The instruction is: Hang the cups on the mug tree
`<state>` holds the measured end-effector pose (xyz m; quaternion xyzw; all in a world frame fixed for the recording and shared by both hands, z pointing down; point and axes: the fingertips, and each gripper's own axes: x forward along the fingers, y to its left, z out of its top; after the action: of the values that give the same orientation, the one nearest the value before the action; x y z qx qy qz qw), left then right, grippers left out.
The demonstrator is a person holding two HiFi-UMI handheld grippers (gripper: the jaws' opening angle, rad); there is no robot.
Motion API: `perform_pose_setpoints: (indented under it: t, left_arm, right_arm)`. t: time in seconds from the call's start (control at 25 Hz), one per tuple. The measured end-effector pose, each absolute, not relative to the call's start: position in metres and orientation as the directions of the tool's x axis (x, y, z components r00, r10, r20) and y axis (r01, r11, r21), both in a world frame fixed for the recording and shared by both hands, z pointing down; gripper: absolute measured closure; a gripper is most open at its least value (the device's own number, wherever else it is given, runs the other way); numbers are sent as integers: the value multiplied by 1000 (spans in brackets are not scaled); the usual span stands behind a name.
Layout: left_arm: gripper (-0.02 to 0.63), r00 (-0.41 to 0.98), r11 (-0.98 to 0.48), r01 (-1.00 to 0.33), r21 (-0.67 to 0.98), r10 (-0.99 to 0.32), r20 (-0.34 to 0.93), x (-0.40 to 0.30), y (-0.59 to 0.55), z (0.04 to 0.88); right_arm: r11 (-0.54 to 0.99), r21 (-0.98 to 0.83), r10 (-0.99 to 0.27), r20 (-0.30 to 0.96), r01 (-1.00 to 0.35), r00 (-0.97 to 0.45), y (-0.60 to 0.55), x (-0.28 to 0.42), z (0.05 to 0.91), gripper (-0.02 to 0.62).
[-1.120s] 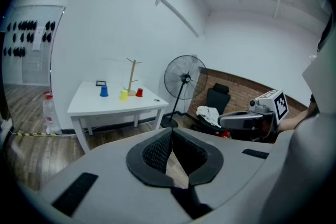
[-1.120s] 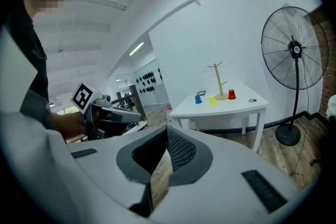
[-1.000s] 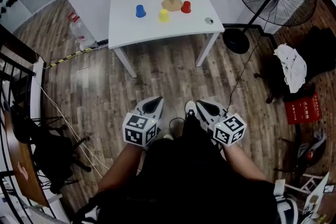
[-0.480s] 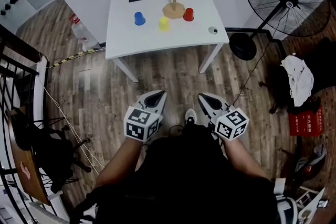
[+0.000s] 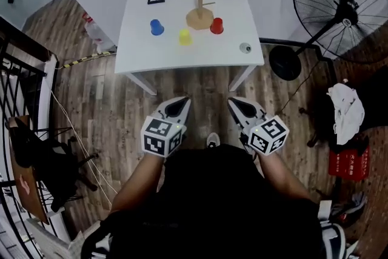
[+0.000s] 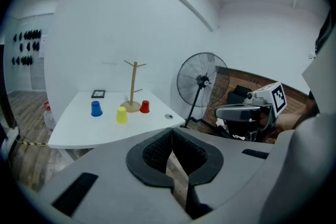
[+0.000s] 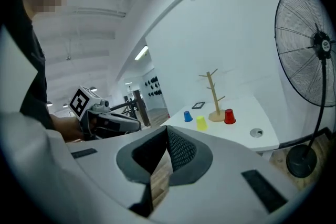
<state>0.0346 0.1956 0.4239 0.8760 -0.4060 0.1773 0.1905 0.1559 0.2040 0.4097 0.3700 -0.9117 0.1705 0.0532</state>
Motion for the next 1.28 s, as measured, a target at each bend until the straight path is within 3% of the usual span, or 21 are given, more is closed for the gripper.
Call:
perform_pose_setpoints:
  t: [0.64, 1.28]
  left_arm:
    - [589, 501, -497, -853, 157, -696, 514, 65, 143, 432]
    - [589, 529, -529, -836, 149, -702, 477, 28, 42, 427]
  right_arm:
    - [716, -310, -591, 207, -625, -780, 133, 193, 423, 598]
    - [711, -243, -616, 238, -660, -751, 39, 156, 416, 598]
